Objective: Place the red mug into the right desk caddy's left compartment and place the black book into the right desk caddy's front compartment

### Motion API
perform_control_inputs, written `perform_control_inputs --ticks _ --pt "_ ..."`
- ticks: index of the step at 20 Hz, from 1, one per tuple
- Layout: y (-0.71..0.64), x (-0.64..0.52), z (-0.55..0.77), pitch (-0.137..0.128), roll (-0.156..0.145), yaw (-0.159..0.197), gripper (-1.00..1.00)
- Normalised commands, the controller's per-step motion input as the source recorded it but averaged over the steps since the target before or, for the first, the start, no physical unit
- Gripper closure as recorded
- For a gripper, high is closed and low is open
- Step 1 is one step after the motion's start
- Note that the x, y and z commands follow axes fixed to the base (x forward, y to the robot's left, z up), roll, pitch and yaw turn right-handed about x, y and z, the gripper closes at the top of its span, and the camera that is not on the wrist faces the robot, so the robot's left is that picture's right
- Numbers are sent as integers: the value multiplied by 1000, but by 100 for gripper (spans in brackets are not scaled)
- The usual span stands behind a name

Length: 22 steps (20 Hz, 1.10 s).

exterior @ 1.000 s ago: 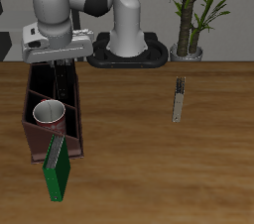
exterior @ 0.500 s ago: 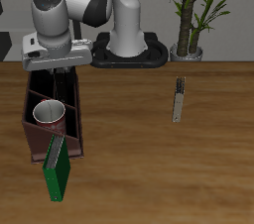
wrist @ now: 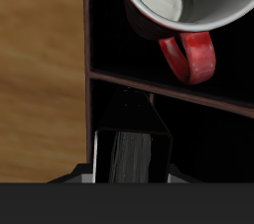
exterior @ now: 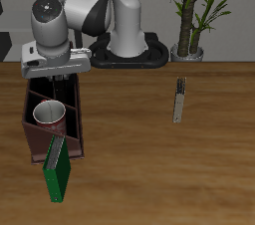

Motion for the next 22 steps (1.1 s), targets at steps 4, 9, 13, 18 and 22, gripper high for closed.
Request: perform_control_inputs --ticks 4,9,13,18,22 --pt "38 34 -267 24 -2 24 100" --pt "-32 53 -217 31 -13 7 100" --pt "-116 99 -125 19 -51 -4 -100" --pt "0 -87 8 -1 -1 -10 -100" --pt "61 -15 93 -5 7 0 -100"
